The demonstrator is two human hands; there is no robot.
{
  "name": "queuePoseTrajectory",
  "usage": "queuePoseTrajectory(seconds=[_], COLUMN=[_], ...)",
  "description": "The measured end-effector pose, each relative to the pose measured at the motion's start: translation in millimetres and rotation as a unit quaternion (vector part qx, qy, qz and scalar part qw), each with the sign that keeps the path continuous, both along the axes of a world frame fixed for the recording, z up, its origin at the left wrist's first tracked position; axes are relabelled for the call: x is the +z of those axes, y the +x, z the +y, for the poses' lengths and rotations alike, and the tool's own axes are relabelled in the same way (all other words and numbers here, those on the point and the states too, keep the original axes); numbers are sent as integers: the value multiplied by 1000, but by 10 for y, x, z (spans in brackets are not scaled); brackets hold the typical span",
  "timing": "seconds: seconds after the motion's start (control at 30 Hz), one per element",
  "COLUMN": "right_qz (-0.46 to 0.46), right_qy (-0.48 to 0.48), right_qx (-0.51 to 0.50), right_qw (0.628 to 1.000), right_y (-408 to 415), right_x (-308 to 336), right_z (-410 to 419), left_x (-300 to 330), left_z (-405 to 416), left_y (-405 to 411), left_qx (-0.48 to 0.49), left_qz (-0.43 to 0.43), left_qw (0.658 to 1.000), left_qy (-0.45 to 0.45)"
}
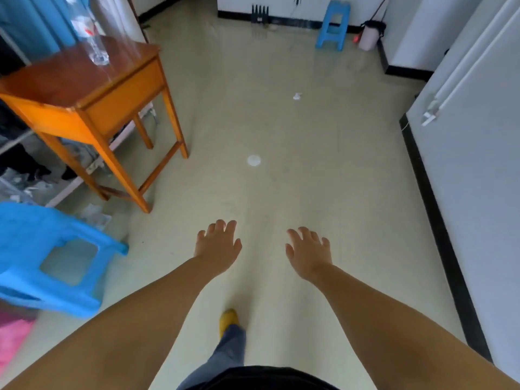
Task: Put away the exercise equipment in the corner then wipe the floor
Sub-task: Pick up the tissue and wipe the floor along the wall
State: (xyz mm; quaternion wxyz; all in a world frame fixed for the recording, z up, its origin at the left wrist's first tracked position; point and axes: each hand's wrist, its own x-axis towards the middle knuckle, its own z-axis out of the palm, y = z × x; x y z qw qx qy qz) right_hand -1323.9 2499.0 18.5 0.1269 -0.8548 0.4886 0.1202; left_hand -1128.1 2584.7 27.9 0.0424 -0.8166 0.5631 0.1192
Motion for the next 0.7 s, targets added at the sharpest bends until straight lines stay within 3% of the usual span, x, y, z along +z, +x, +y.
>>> queuePoseTrajectory(seconds=[0.17, 0.33, 0.7], right_qz=[-13, -3, 21], right_qy=[-19, -4, -5], right_qx=[-66, -108, -102], right_qw=[998, 994, 995], right_y=[573, 944, 1655], right_x=[225, 109, 111], right_z=[-1118, -2086, -5087], left_x=[315, 218, 118], left_z=[-1340, -2504, -5485], left_y=[707, 1131, 1897], left_qx=[-59, -86, -86], left_qz=[-12, -5, 0], left_qw=[998, 996, 996], left_qy=[-23, -8, -15])
